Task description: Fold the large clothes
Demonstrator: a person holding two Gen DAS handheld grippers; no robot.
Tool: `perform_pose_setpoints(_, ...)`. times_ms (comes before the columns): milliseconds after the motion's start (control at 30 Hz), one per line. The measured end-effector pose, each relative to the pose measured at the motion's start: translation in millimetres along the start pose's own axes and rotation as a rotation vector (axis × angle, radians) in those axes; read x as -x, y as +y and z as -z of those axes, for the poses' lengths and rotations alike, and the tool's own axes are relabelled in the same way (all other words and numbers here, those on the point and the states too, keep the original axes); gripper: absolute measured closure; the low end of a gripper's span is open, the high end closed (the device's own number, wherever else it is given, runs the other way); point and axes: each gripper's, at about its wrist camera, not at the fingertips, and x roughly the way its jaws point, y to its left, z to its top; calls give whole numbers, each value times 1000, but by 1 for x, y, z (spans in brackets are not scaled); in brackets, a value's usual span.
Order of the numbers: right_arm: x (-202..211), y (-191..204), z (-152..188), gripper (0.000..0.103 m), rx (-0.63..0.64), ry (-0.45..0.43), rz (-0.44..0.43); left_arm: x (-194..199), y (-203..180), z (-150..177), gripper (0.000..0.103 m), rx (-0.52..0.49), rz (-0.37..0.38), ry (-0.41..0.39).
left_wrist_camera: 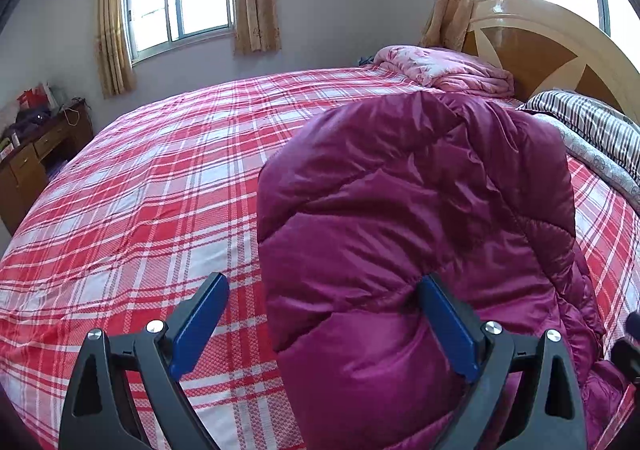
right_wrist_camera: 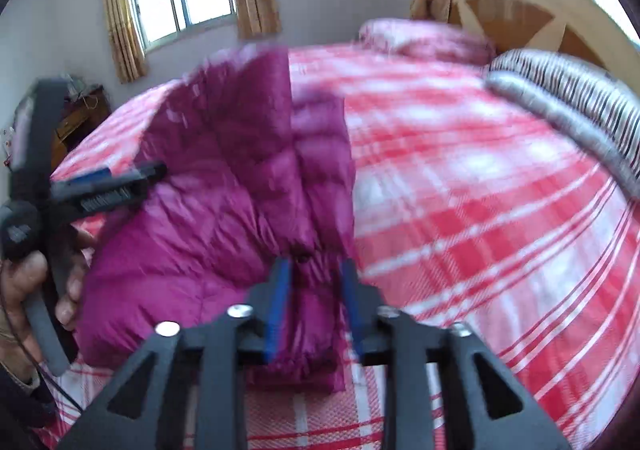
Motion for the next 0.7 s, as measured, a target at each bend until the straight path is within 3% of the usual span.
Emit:
perform_pose_setpoints(33, 6, 5, -11, 42, 7, -30, -3, 0, 4, -5, 7, 13, -8, -8)
perform_pose_setpoints(133, 4, 24, -48, 42, 41, -79, -39, 0, 25, -20, 7, 98, -26, -33)
perform_pose_setpoints(300, -55, 44, -90, 44, 43, -69, -109, -21, 40, -42, 7, 166, -110, 2)
perform_pose_setpoints(467, -116, 34, -84, 51, 12, 51, -47, -40, 19, -46, 7, 100, -147, 27)
perform_pose_setpoints(700, -126, 7, -59, 53, 3, 67, 1, -66, -13, -36, 6, 12, -180, 65)
